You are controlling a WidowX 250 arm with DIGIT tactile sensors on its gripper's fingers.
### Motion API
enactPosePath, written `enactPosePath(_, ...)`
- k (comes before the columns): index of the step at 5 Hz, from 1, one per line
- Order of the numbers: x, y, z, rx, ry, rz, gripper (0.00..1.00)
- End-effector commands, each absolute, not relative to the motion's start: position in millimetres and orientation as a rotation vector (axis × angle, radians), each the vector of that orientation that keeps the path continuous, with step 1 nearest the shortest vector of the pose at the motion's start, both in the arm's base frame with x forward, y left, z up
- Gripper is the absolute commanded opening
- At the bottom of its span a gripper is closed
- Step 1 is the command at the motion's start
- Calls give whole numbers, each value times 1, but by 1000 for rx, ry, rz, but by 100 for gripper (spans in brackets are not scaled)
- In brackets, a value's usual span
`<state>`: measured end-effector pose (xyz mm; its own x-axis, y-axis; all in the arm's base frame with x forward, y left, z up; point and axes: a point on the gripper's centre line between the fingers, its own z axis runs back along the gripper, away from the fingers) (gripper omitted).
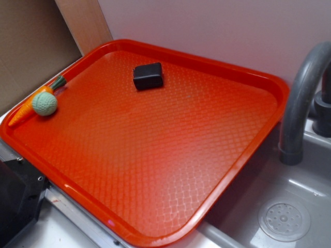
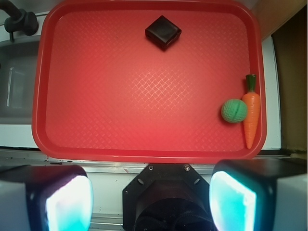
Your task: Grab the green ball.
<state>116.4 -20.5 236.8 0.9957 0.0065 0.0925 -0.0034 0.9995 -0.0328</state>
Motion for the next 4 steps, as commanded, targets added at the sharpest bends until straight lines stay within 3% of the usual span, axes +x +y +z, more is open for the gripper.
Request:
enactPosePath(1, 116, -21, 237, -33, -93, 5, 100)
enactPosePath(2, 154, 7, 197, 4, -13, -153, 100)
enactPosePath(3, 177, 24, 166, -32, 74, -362, 100)
enactPosePath(4, 199, 42, 119, 15, 84, -480, 100)
